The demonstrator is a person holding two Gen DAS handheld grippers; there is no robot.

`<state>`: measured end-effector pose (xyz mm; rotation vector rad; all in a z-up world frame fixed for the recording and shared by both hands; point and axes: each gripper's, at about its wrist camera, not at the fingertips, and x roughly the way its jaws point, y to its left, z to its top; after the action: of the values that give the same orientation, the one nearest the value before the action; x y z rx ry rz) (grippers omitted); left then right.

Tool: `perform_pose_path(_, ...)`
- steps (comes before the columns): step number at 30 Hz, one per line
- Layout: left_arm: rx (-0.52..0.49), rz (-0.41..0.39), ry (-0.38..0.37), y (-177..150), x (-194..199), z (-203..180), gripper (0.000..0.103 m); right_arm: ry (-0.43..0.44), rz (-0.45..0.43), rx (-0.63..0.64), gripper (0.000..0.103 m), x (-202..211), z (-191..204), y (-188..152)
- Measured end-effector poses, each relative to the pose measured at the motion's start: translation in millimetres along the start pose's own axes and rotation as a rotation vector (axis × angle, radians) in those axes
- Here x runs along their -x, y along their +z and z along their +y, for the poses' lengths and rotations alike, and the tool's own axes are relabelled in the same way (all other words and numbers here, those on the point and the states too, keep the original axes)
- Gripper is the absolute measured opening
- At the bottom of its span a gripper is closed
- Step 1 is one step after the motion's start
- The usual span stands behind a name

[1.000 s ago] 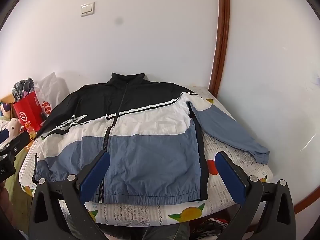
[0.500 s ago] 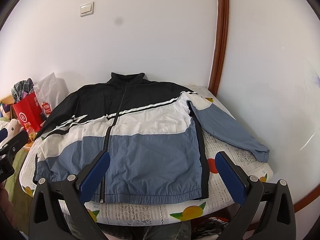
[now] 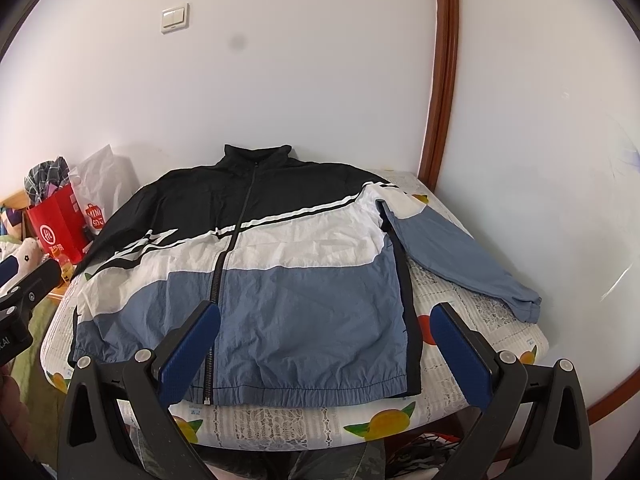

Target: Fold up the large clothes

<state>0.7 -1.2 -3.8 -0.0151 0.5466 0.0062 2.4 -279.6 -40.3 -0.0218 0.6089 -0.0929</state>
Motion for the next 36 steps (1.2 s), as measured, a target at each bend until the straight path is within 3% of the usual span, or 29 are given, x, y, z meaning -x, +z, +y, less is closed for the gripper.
perform_pose_path(36,-0.005,-0.012,0.008,5.2,10.2,-2.8,0.103,0.016,-0.013,-0.021,0.103,3.4,-7.8,-0.1)
